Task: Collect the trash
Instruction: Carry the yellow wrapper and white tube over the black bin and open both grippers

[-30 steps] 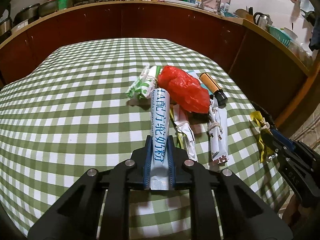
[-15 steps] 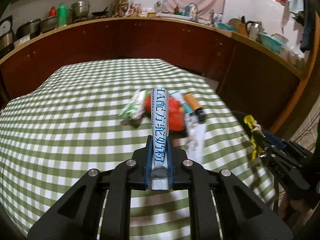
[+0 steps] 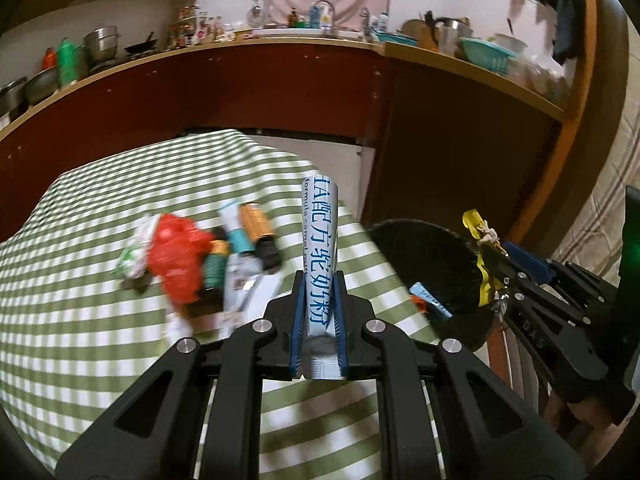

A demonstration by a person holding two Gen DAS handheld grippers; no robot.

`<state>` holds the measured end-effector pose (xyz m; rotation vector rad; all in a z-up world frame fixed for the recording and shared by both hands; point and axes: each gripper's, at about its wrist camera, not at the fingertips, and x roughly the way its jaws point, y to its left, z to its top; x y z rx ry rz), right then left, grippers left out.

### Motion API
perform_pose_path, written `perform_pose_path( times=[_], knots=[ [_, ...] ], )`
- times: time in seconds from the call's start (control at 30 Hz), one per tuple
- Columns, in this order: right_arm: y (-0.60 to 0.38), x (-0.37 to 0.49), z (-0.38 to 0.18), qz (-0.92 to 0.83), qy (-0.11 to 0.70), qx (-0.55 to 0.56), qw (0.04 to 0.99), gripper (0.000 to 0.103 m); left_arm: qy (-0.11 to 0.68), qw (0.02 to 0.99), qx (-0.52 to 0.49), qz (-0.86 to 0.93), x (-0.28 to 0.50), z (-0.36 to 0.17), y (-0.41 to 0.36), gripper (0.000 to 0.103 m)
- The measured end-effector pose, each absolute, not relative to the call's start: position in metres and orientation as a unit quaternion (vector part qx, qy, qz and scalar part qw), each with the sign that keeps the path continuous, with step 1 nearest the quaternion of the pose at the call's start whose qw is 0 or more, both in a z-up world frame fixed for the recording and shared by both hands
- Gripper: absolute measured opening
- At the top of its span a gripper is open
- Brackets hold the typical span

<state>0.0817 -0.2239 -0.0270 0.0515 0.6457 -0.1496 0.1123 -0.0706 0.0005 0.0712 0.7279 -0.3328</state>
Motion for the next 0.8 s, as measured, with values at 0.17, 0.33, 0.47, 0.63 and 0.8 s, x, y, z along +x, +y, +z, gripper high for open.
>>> perform_pose_path(
  times=[0.17, 0.33, 0.47, 0.63, 0.8],
  knots=[
    [-0.24, 0.085, -0.031, -0.084, 0.316, 0.03, 0.944, 0.022, 0.362, 0.914, 0.054, -0.174, 0.121, -0.009, -0.104, 0.013],
    [-0.255, 0.087, -0.036, -0.09, 0.318, 0.038, 0.943, 0.022, 0.363, 0.912, 0.073, -0.177, 0.126, -0.017, -0.13, 0.013],
    [-0.263, 0.089, -0.04, -0.092, 0.32, 0.041, 0.942, 0.022, 0.367, 0.909, 0.084, -0.177, 0.132, -0.023, -0.145, 0.013],
    [-0.269, 0.094, -0.045, -0.092, 0.321, 0.047, 0.941, 0.022, 0.372, 0.907, 0.092, -0.175, 0.142, -0.027, -0.158, 0.013],
    [-0.273, 0.102, -0.049, -0.09, 0.323, 0.05, 0.941, 0.022, 0.379, 0.903, 0.098, -0.175, 0.153, -0.031, -0.171, 0.013]
  ],
)
